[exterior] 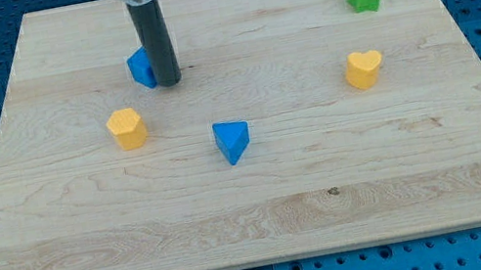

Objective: Move the red star and green circle slightly to the down

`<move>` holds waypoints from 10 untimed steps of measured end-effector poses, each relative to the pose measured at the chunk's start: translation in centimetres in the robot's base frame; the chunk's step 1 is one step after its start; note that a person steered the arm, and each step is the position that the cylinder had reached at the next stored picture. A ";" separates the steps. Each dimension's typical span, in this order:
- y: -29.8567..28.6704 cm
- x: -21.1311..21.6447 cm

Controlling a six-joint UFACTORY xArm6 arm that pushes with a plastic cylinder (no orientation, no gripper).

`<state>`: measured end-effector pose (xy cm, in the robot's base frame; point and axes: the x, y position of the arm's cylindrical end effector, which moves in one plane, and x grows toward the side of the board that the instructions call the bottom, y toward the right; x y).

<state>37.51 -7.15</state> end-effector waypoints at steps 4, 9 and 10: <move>12.8 -15.5; 19.6 -9.8; 24.3 -6.1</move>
<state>31.45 17.16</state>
